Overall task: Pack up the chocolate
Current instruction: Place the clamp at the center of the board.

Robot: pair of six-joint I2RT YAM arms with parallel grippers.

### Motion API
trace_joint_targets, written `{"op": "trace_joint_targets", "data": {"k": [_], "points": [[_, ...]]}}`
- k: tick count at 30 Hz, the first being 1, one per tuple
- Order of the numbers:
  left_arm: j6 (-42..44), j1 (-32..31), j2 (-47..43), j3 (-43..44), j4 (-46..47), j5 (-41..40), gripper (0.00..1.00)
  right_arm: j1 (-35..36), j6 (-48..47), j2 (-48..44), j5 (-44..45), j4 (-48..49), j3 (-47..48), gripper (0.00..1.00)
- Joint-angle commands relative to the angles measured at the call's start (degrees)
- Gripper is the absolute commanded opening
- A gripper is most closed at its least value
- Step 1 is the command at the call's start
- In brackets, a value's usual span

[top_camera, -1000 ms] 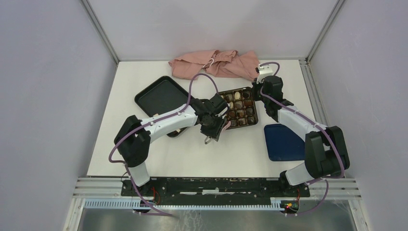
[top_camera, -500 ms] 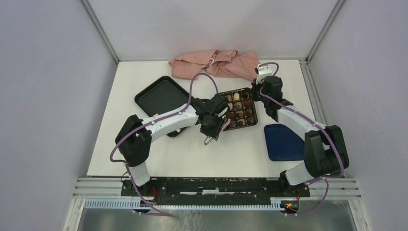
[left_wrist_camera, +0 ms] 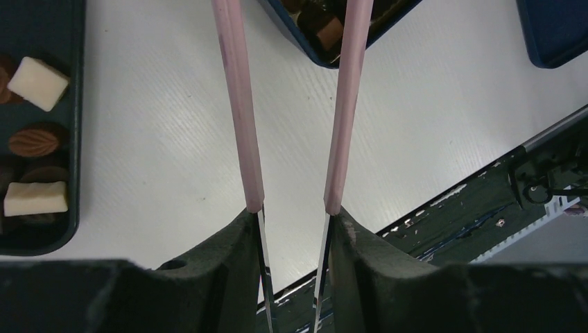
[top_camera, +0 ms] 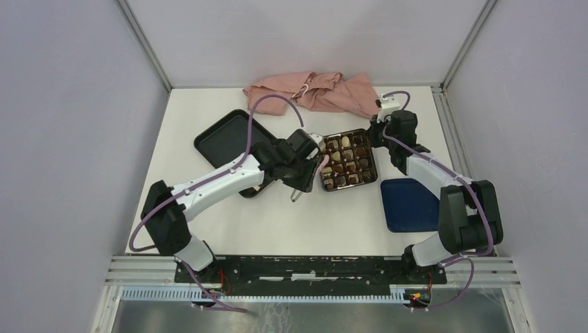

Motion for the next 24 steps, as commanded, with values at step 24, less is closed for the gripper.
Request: {"op": "trace_joint_targets", "data": {"k": [24], "points": [[-4.4, 1.4, -15.6, -7.9, 2.2, -18.7, 0.43, -0.2, -6.6, -10.3, -4.9, 5.2, 1.3, 0.0]]}}
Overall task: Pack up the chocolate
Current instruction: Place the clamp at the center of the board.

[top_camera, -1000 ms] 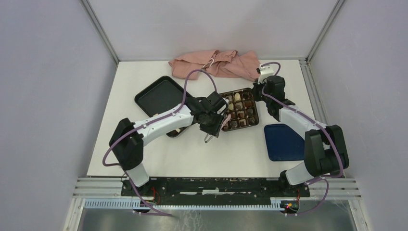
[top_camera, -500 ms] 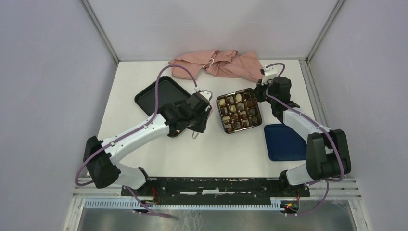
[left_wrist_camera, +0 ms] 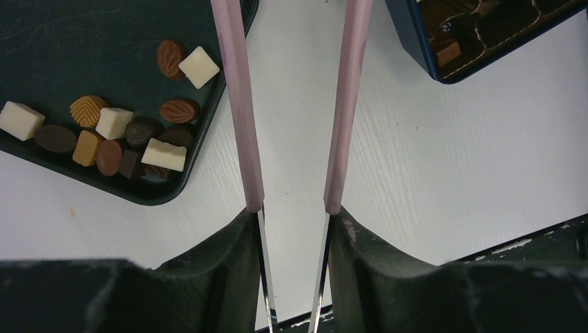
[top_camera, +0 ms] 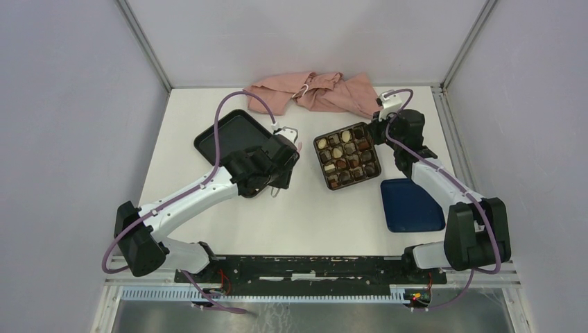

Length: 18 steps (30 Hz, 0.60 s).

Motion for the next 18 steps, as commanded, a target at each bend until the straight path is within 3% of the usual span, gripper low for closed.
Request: {"op": "trace_joint_targets", "data": {"k": [1, 12, 18], "points": [[-2.2, 0.2, -0.7, 1.2, 1.7, -2.0, 0.42, 0.3, -1.4, -3.5, -0.6, 4.0, 2.6, 0.0], [-2.1, 0.2, -0.8, 0.9, 1.5, -1.9, 0.42, 0.4, -1.2, -2.9, -1.5, 4.0, 2.3, 0.0], [-2.0, 0.1, -0.9, 0.4, 1.7, -1.3, 0.43, 0.1, 1.4, 2.3, -1.9, 3.1, 3.5, 0.0]]}}
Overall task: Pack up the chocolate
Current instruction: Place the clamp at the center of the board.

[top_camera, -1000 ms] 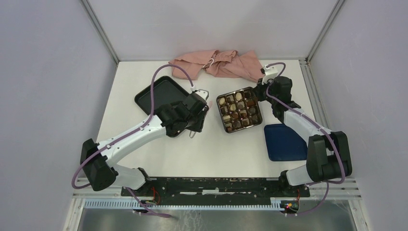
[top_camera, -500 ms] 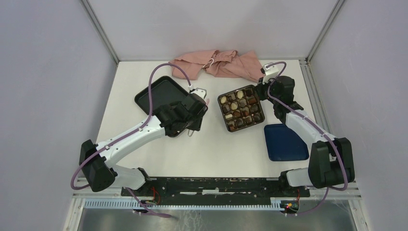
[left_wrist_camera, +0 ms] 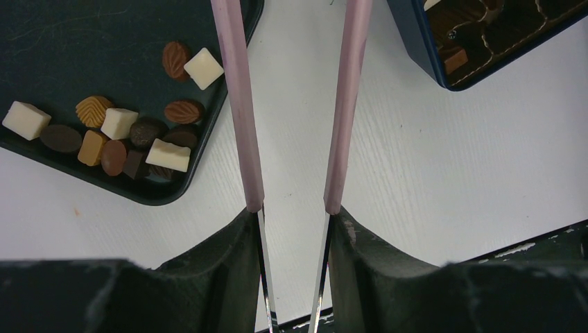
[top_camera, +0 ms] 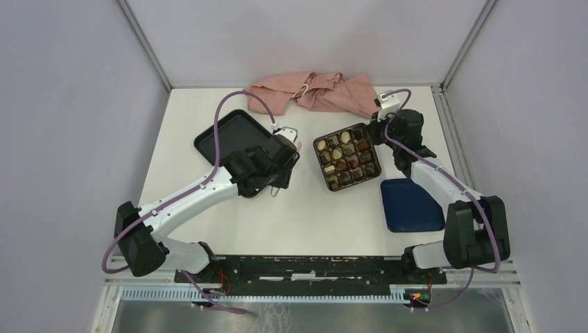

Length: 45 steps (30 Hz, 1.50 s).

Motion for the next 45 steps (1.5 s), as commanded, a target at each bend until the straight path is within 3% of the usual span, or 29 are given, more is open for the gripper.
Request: {"op": "trace_joint_targets", "data": {"k": [1, 7, 15, 20, 24, 28, 30, 35, 39, 42, 45], "points": [[-1.9, 0.2, -0.9, 0.2, 2.0, -0.1, 0.43, 0.0, 3.8, 4.3, -2.1, 3.0, 4.1, 0.0], [-2.3, 0.2, -1.7, -1.5, 3.2, 1.3, 0.43, -0.3, 8.1, 13.3, -3.8, -0.4, 8.1, 0.0], [-2.7, 0.1, -2.7, -3.7, 4.5, 2.4, 0.43, -0.6, 9.3, 18.6, -1.8, -3.2, 9.7, 0.0], [-3.5, 0.2, -3.3, -5.4, 8.0, 5.0, 0.43, -1.0, 8.5, 19.1, -4.2, -4.0, 10.8, 0.18], [-4.0, 0.4, -4.6, -8.0, 12.3, 8.3, 0.43, -2.3, 3.2, 15.4, -6.8, -4.9, 11.7, 0.47], [-4.0, 1.4, -5.4, -9.3, 15.2, 11.9, 0.43, -3.7, -8.5, 7.8, -10.5, -7.1, 11.3, 0.72], [-4.0, 2.2, -5.8, -10.2, 16.0, 14.4, 0.43, -4.2, -13.7, 3.6, -13.1, -9.2, 10.8, 0.79], [-4.8, 3.2, -4.6, -12.5, 15.4, 17.6, 0.43, -6.0, -17.7, -3.9, -21.6, -11.0, 8.8, 0.84], [-6.2, 5.6, -6.0, -15.7, 14.6, 17.6, 0.44, -6.6, -18.0, -7.7, -33.6, -11.5, 8.6, 0.88], [-6.3, 14.3, -9.5, -19.8, 16.0, 19.9, 0.44, -6.6, -17.0, -9.7, -42.4, -10.5, 5.7, 0.9], [-5.9, 24.5, -13.4, -22.8, 16.3, 21.1, 0.44, -6.6, -15.5, -9.9, -43.9, -9.8, 2.8, 0.9]]}}
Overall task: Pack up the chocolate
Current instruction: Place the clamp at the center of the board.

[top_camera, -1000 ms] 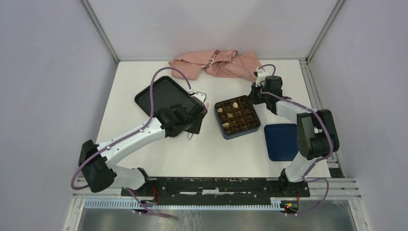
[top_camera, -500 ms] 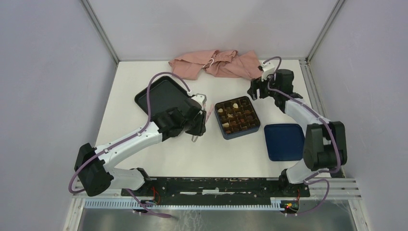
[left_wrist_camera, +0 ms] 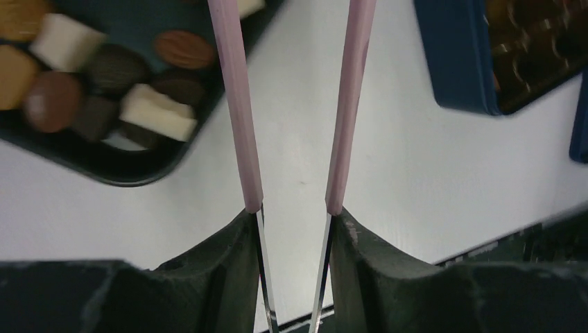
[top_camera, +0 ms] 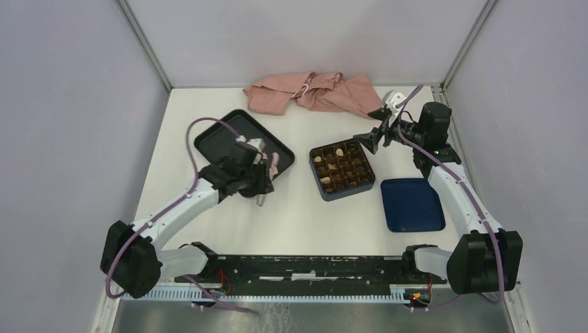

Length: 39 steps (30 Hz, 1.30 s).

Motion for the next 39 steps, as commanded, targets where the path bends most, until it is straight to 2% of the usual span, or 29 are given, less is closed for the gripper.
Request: {"op": "trace_joint_targets", "data": {"k": [1, 5, 9, 12, 17, 23, 34, 39], "points": [[-1.8, 14.4, -7.3, -3.4, 2.5, 1.0, 0.44, -0.1, 0.8, -0.8, -9.2, 1.1, -5.0, 0.9], [-1.6, 27.9, -8.8, -7.6, 3.1, -3.5, 0.44, -0.3, 1.0, 1.8, -9.0, -0.2, -5.4, 0.89], [-2.9, 41.0, -8.1, -10.3, 5.6, -1.3, 0.44, -0.3, -2.4, 4.5, -9.5, -6.5, -2.8, 0.91], [-5.0, 45.1, -6.0, -9.2, 6.0, -3.7, 0.44, -0.3, -4.0, 4.7, -9.0, -7.9, -2.4, 0.93], [-8.0, 46.9, 2.3, -4.8, 4.3, -8.9, 0.44, -0.3, -5.2, 4.4, -8.8, -8.3, -2.5, 0.93], [-8.6, 48.5, 13.9, 0.0, 2.2, -9.4, 0.45, -0.4, -6.3, 4.6, -8.4, -9.4, -2.1, 0.93], [-7.8, 48.7, 17.4, 2.3, 1.7, -12.2, 0.47, -0.6, -7.1, 5.1, -8.2, -10.1, -1.8, 0.94], [-8.2, 48.8, 19.6, 3.7, -0.5, -13.5, 0.51, -0.7, -7.1, 5.4, -8.4, -10.2, -1.7, 0.94]]}}
